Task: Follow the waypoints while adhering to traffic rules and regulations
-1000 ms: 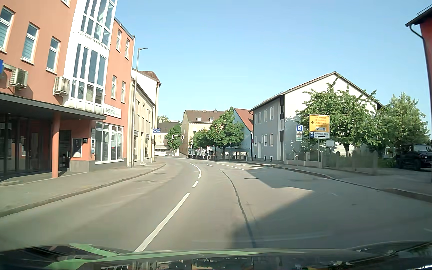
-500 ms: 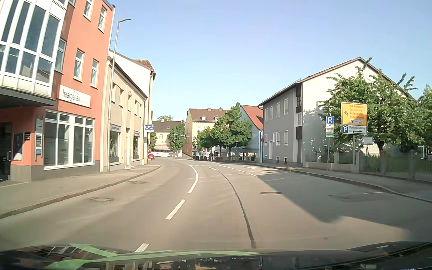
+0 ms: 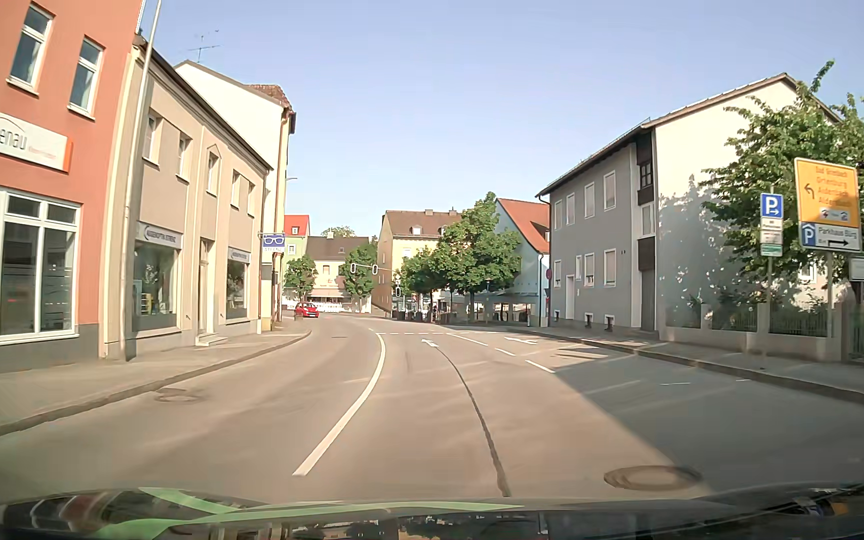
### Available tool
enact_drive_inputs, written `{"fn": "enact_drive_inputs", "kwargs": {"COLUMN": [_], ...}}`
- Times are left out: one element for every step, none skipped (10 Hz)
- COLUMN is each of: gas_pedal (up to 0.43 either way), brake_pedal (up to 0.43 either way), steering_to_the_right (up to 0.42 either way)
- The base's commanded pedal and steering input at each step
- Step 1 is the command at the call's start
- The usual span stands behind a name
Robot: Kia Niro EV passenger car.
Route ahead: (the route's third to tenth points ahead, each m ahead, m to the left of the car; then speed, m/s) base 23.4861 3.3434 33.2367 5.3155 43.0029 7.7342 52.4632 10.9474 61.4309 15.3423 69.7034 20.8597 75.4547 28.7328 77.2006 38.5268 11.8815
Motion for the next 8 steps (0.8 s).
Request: {"fn": "enact_drive_inputs", "kwargs": {"gas_pedal": [0.02,0.02,0.02,0.028,0.028,0.039,0.047,0.047], "brake_pedal": [0.0,0.0,0.0,0.0,0.0,0.0,0.0,0.0], "steering_to_the_right": [-0.018,-0.018,-0.018,-0.018,-0.021,-0.024,-0.024,-0.025]}}
